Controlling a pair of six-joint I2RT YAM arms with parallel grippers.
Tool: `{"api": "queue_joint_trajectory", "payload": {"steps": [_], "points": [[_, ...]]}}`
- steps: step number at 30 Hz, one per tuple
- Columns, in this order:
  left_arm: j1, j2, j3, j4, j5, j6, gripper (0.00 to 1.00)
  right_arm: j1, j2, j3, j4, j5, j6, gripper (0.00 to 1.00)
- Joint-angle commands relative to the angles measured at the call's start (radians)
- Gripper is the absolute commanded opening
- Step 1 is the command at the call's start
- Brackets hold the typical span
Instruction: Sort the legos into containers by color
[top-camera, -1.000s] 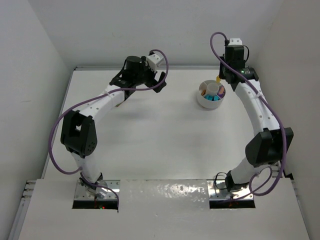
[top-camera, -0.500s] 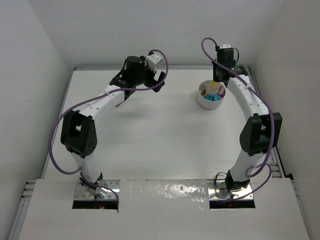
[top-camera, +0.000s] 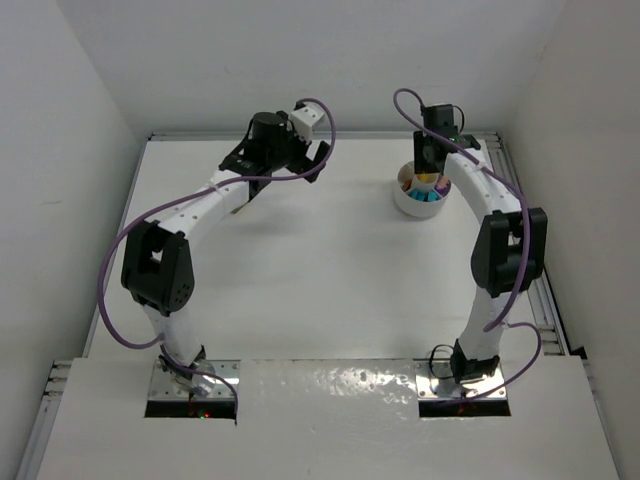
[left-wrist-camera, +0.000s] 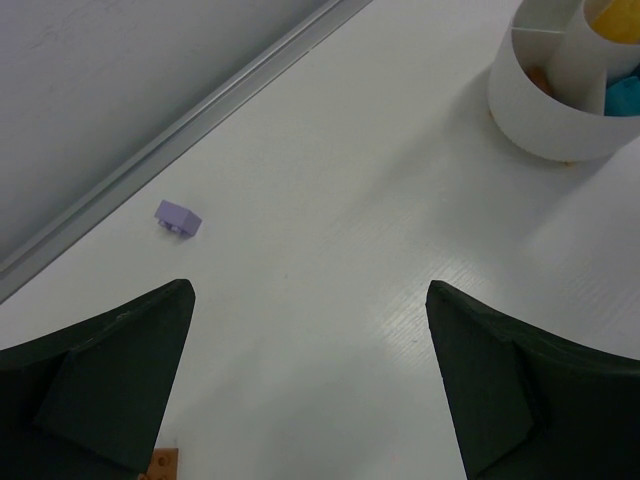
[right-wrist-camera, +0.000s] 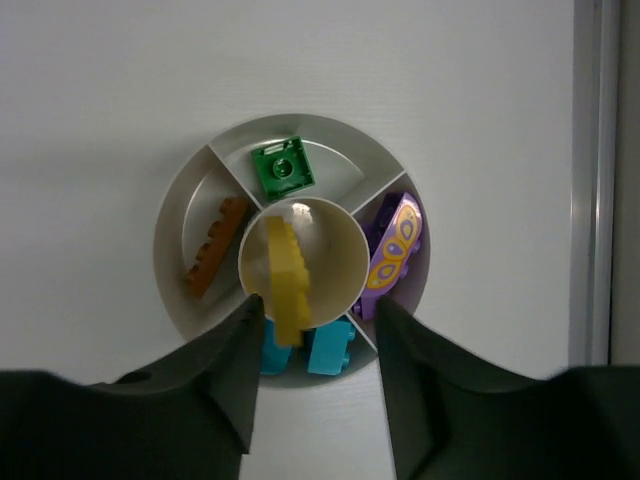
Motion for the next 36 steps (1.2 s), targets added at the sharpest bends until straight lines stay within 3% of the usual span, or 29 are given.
{"api": "queue_joint_trajectory", "payload": {"steps": [1, 4, 10, 15, 18, 20, 22, 27, 32, 36], "points": [[-0.007, -0.021, 0.007, -0.002, -0.088, -0.026, 1.00, 0.002, 0.007, 0.058, -0.001, -0.021, -0.001, 0.50], [-0.007, 0.008, 0.037, -0.021, -0.142, -0.038, 1.00, 0.002, 0.004, 0.080, -0.004, -0.023, 0.000, 0.62], [0.005, 0.092, 0.128, -0.046, -0.259, -0.072, 1.00, 0.002, -0.036, 0.118, -0.007, -0.044, -0.007, 0.63], [0.054, 0.251, 0.274, -0.106, -0.321, -0.141, 1.00, 0.002, -0.102, 0.075, 0.016, -0.120, 0.027, 0.63], [0.078, 0.441, 0.499, -0.234, -0.366, -0.179, 0.99, 0.003, -0.146, 0.034, 0.033, -0.169, 0.065, 0.63], [0.085, 0.564, 0.767, -0.377, -0.429, -0.201, 0.99, 0.006, -0.177, 0.006, 0.045, -0.204, 0.091, 0.62], [0.086, 0.683, 0.889, -0.398, -0.495, -0.213, 1.00, 0.015, -0.192, -0.004, 0.047, -0.224, 0.098, 0.62], [0.086, 0.662, 0.684, -0.129, -0.568, -0.247, 1.00, 0.054, -0.219, -0.011, 0.008, -0.213, 0.098, 0.60], [0.088, 0.780, 0.808, -0.091, -0.598, -0.271, 1.00, 0.087, -0.237, -0.012, -0.059, -0.167, 0.095, 0.59], [0.088, 0.797, 0.790, -0.019, -0.552, -0.322, 1.00, 0.104, -0.262, -0.027, -0.096, -0.132, 0.096, 0.59]]}}
